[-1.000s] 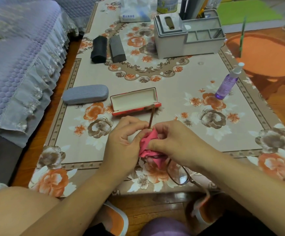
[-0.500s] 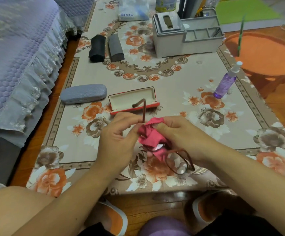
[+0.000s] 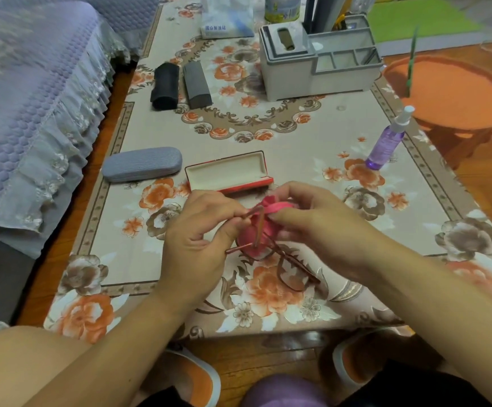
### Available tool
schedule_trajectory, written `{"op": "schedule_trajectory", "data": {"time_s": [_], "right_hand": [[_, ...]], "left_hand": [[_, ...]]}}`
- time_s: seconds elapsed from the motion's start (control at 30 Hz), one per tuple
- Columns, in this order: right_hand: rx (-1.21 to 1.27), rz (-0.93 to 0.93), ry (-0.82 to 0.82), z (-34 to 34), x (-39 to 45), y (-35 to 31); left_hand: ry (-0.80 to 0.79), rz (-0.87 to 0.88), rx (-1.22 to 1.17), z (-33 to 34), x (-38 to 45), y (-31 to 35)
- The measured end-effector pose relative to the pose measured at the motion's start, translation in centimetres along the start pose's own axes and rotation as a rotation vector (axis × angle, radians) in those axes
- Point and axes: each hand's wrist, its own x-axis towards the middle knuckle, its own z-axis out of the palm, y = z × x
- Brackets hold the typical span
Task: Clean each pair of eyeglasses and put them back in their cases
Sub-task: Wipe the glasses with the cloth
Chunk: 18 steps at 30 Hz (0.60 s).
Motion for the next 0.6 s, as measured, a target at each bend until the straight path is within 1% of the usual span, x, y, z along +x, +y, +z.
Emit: {"op": "schedule_trajectory", "data": {"time_s": [0.1,0.17,0.2,0.3,0.37,0.4,0.47,0.53,0.6], "right_hand": [[0.201,0.129,-0.22,0.3,-0.2,0.1],[0.281,0.178,-0.297,0.1,-0.2,0.2],[0.309,0.17,-0.32,0.0,-0.2,0.2],[0.343,0.148,-0.363,0.1,-0.2,0.4],[0.227,0.141,-0.429,0.6,-0.3,0.5],[0.127,0.106,-0.448,0.8,-0.4,0.4],[-0.052,-0.043,-0.423,0.9,-0.5,-0.4],[-0.116,-0.223,-0.394,1.2,-0.6,-2.2],[-0.139,-0.345,-0.394,1.3,-0.4,-4.3]], "left_hand": [[-0.004,0.008,0.036,-0.1,0.0,-0.1],[-0.004,0.043,0.067,-0.1,0.1,-0.1],[-0.007,0.059,0.08,-0.2,0.1,-0.1],[-0.024,0.085,0.093,-0.2,0.1,-0.1],[-0.047,0.109,0.105,0.0,0.1,0.1],[-0.062,0.141,0.122,0.0,0.2,0.3],[-0.111,0.243,0.153,-0.5,1.3,1.5],[-0.188,0.364,0.179,-1.9,3.8,3.4],[-0.281,0.472,0.226,-3.5,7.1,5.2]]}}
